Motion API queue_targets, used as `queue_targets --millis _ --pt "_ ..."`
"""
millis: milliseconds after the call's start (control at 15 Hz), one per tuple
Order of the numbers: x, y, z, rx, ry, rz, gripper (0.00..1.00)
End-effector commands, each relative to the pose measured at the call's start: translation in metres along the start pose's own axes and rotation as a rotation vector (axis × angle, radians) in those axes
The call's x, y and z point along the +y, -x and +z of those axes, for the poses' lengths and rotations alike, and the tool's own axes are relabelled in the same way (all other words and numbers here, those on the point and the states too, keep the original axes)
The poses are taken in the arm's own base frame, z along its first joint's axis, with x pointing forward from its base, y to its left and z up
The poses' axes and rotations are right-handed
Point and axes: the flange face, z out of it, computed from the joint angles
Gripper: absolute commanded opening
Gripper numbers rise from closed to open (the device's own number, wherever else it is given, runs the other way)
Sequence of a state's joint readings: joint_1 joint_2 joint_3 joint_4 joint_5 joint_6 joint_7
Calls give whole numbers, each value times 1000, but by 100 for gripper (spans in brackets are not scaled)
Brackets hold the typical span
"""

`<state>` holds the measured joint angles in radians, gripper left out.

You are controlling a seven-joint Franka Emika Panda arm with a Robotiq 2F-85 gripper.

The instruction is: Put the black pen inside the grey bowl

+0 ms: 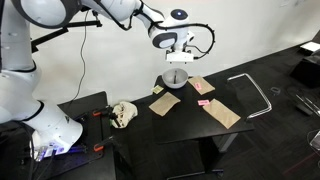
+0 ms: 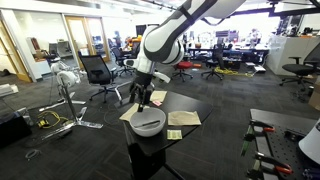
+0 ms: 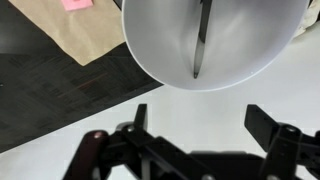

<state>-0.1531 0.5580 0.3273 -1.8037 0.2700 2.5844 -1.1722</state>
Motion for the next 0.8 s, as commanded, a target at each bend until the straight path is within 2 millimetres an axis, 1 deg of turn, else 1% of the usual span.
queue_targets --millis 0,267,533,733 --pt "-16 0 -40 -3 10 27 100" --pt "-32 7 -76 -20 -2 58 100" --pt "-46 22 -113 -35 -9 107 100" --pt "-53 33 -134 -39 -15 131 100"
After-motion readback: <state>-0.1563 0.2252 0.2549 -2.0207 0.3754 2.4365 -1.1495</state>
